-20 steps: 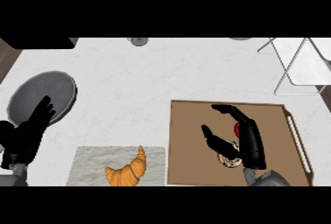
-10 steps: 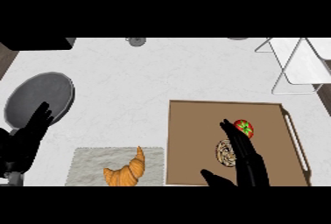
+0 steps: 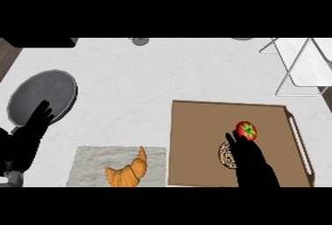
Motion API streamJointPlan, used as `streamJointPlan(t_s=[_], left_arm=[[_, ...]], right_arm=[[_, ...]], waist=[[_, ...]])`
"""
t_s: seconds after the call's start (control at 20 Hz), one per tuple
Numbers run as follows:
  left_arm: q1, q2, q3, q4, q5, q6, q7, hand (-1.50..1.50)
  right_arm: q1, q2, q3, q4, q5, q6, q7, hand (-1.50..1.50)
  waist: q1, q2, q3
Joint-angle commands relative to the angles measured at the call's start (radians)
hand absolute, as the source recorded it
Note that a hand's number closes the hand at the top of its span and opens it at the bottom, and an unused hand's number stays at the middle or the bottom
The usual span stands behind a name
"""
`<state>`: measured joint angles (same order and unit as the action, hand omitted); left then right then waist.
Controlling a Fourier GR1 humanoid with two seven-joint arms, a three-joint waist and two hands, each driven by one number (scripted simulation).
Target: Pick the cupcake from the tray and place it in the tiered shelf
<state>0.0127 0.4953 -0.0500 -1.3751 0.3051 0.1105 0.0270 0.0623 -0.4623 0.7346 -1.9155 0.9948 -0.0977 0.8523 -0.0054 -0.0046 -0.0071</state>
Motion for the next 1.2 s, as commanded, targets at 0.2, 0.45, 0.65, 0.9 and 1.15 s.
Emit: streamJointPlan(t_s=[0.2, 0.45, 0.65, 0.9, 1.15], left_arm=[[0.0, -0.011, 0.006, -0.02, -0.004, -0.012, 0.018, 0.0], [0.021, -0.041, 0.006, -0.009, -0.027, -0.02, -0.001, 0.0], [0.019, -0.006, 0.042, -0.086, -0.025, -0.038, 0.074, 0.0], [0.053, -0.078, 0.008, -0.088, -0.078, -0.009, 0.035, 0.0], [-0.042, -0.074, 0.09, 0.093, -0.09, -0.092, -0.017, 0.0]], right_arm=[[-0.207, 0.121, 0.019, -0.051, -0.014, 0.522, 0.289, -1.5], [-0.216, 0.137, -0.042, 0.011, -0.032, 0.577, 0.237, -1.5], [-0.202, 0.139, -0.088, -0.054, -0.03, 0.636, 0.219, -1.5], [-0.2, 0.145, -0.14, 0.163, 0.031, 0.498, 0.091, -1.5], [-0.164, 0.167, -0.135, 0.172, 0.096, 0.493, 0.025, -1.5]], waist=[[0.02, 0.005, 0.005], [0.011, 0.005, 0.006], [0.009, 0.003, 0.007], [0.013, 0.005, 0.008], [0.003, 0.005, 0.007]])
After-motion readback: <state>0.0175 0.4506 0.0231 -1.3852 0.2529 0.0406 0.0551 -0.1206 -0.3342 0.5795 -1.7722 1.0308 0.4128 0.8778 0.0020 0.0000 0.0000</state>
